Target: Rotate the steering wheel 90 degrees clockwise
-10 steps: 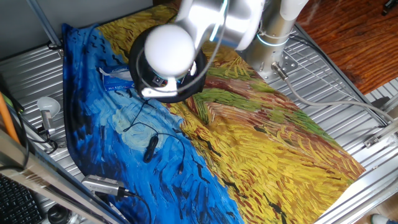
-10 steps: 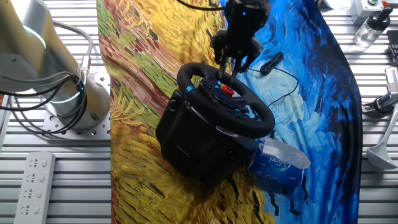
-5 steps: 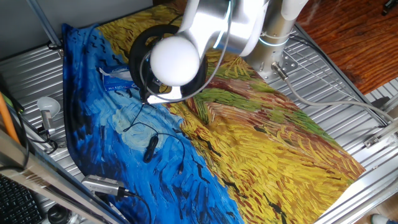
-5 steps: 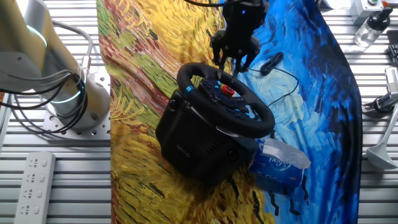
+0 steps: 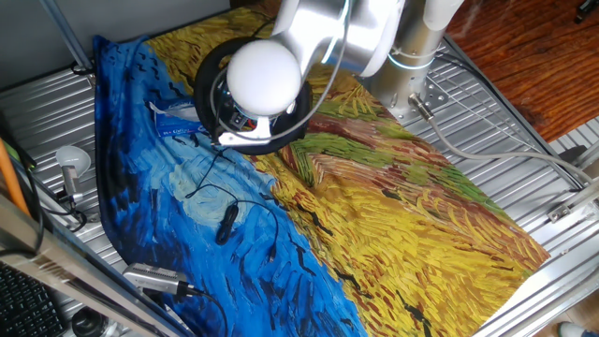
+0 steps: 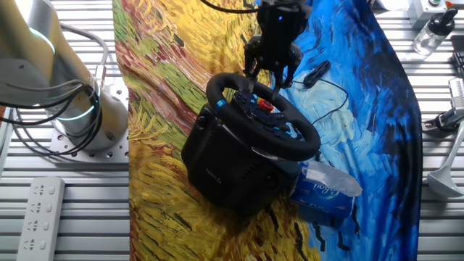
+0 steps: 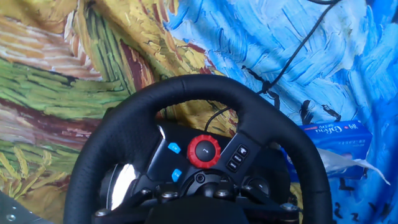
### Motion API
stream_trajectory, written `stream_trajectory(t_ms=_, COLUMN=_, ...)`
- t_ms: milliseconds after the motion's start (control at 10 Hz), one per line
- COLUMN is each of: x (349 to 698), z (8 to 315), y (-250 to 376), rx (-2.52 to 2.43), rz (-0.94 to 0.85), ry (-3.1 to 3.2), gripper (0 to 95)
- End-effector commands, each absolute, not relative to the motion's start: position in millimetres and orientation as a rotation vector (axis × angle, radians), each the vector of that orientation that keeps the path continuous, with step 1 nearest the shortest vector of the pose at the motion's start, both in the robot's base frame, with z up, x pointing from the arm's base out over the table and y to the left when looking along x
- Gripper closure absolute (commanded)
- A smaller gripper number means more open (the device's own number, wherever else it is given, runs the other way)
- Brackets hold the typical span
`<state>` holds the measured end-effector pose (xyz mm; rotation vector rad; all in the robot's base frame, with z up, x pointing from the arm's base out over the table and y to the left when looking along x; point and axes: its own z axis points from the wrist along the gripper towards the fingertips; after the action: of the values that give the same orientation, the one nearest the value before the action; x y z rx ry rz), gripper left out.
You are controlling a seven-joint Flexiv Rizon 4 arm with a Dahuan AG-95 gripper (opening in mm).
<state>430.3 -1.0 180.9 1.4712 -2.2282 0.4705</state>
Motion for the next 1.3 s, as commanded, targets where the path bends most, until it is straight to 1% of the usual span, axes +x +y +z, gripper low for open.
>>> stream_trajectory(t_ms=100, x=430.0, z=180.8, y=-1.3, rx=1.479, rz=0.457, ry=-2.234, gripper=57.0)
stream_trajectory(t_ms=300, x=430.0, z=180.8, y=-1.3, rx=1.529, rz=0.408, ry=-2.236, gripper=57.0)
stream_trajectory(t_ms=800, x=430.0, z=180.8, y=-1.3, rx=1.574, rz=0.38, ry=-2.21, gripper=57.0)
stream_trajectory(t_ms=1000, x=430.0, z=180.8, y=-1.3, rx=1.559, rz=0.386, ry=-2.226, gripper=57.0)
stream_trajectory(t_ms=1300, x=430.0, z=180.8, y=-1.3, rx=1.505, rz=0.444, ry=-2.275, gripper=57.0)
